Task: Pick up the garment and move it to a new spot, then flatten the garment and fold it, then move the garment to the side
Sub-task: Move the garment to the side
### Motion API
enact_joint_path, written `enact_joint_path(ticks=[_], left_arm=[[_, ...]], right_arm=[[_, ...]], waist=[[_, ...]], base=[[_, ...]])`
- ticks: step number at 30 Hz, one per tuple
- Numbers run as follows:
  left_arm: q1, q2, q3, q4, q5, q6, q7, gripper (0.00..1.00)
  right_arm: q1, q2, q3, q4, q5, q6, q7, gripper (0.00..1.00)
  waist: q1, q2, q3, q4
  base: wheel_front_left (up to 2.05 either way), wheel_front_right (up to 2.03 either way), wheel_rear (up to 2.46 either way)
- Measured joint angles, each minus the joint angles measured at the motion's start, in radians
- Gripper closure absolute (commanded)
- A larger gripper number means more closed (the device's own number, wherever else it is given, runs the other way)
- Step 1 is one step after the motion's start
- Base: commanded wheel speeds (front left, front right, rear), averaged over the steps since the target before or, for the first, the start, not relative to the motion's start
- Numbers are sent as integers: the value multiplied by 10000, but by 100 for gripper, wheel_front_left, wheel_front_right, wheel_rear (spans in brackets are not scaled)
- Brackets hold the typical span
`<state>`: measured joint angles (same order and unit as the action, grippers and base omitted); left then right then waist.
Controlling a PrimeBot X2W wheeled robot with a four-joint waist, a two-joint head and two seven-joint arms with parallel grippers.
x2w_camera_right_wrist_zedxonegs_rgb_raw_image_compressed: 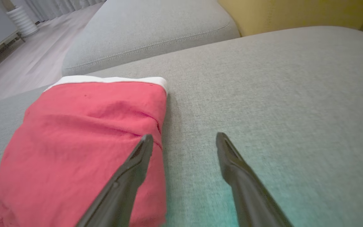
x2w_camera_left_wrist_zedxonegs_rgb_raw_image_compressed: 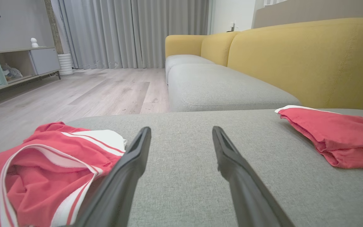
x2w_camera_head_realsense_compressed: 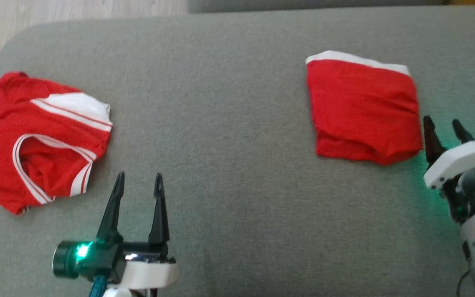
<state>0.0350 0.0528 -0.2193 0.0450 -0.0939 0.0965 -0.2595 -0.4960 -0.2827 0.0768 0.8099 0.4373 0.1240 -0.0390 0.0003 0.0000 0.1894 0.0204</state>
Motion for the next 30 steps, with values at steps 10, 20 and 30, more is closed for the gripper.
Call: enact_joint_path(ticks=[10, 20, 30], left_arm=[[-690, -8, -176, 4, 161, 0, 0, 0], [-751, -10, -144, -21, 159, 90, 0, 0], [-1705, -29, -125, -481, 267, -15, 0, 0]], right_arm=[[-1656, -374, 1129, 1601, 840, 0, 98, 0], [-1918, -1028, 2456, 1515, 1977, 0, 307, 100], [-3028, -4243, 3133, 1526, 732, 0, 407, 100]], waist=[[-1, 0, 955, 559], [-3, 0, 1194, 295], [-2, 0, 2416, -218]], base=[[0, 0, 0], [0, 0, 0], [0, 0, 0]])
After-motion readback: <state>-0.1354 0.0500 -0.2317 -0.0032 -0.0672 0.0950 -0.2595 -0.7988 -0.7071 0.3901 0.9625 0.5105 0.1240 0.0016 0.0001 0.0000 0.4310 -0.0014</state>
